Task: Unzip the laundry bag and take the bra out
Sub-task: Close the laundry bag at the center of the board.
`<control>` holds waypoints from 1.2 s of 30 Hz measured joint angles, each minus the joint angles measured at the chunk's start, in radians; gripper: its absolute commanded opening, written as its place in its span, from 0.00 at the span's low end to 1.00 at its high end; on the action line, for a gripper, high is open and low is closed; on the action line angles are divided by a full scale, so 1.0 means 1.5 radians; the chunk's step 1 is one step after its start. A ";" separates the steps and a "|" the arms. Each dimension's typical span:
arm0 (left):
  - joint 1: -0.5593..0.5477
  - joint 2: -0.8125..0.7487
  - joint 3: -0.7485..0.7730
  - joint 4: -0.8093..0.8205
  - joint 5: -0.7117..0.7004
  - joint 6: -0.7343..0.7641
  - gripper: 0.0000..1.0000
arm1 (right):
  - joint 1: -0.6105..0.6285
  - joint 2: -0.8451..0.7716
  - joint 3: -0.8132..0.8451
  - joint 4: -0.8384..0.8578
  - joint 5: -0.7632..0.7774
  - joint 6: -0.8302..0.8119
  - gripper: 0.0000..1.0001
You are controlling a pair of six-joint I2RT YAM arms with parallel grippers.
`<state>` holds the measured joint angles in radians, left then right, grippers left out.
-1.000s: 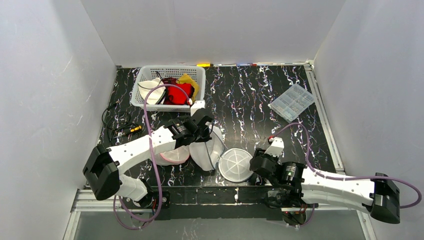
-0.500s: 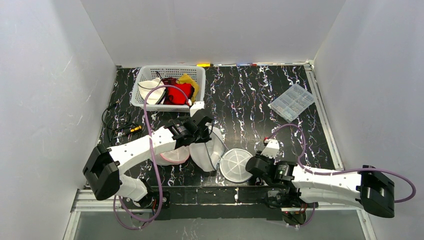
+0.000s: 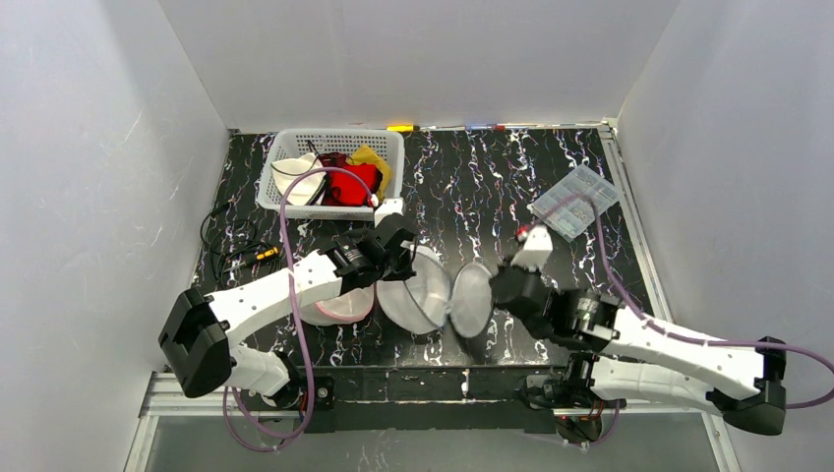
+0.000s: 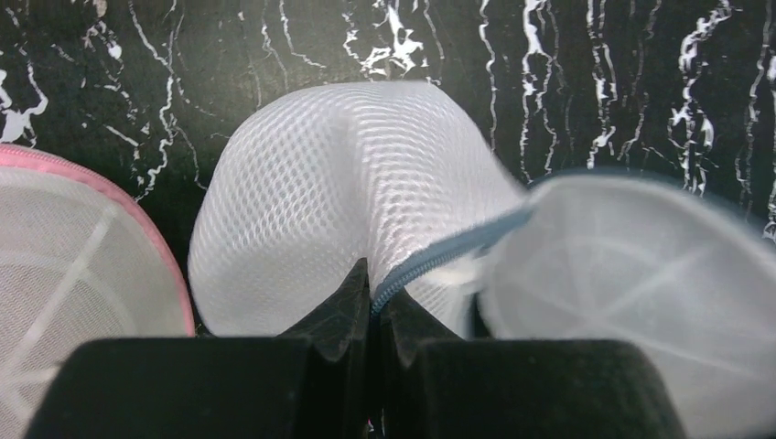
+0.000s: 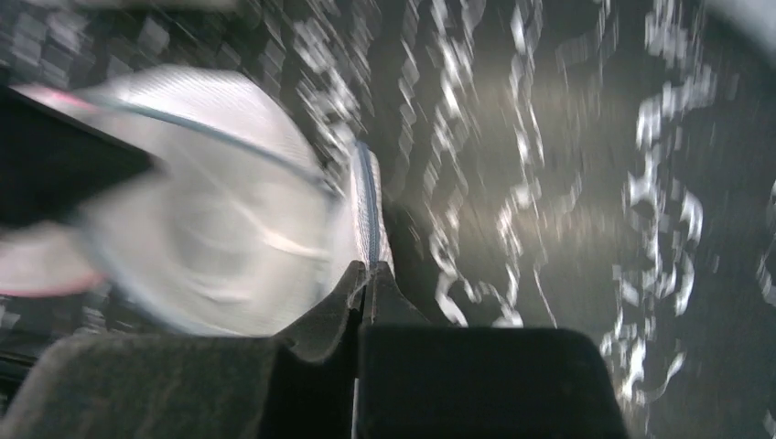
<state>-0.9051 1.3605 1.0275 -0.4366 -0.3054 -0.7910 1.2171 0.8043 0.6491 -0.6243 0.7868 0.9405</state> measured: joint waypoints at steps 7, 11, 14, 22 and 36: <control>0.000 0.001 0.046 0.019 0.031 0.009 0.00 | 0.000 0.116 0.388 -0.015 0.057 -0.250 0.01; 0.000 0.008 0.066 0.033 0.038 0.011 0.00 | 0.000 0.128 0.442 -0.017 0.069 -0.334 0.01; 0.005 0.025 0.072 0.031 0.052 0.009 0.06 | 0.000 0.131 0.443 -0.027 0.075 -0.369 0.01; 0.013 0.106 0.107 0.048 0.120 0.001 0.07 | 0.000 0.141 0.440 -0.047 0.103 -0.423 0.01; 0.013 0.177 0.050 0.117 0.182 -0.048 0.40 | 0.000 0.197 0.299 -0.034 0.104 -0.399 0.01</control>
<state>-0.8856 1.6260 1.1023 -0.2611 -0.0322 -0.8631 1.2167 1.1004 1.0981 -0.6754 0.9432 0.3416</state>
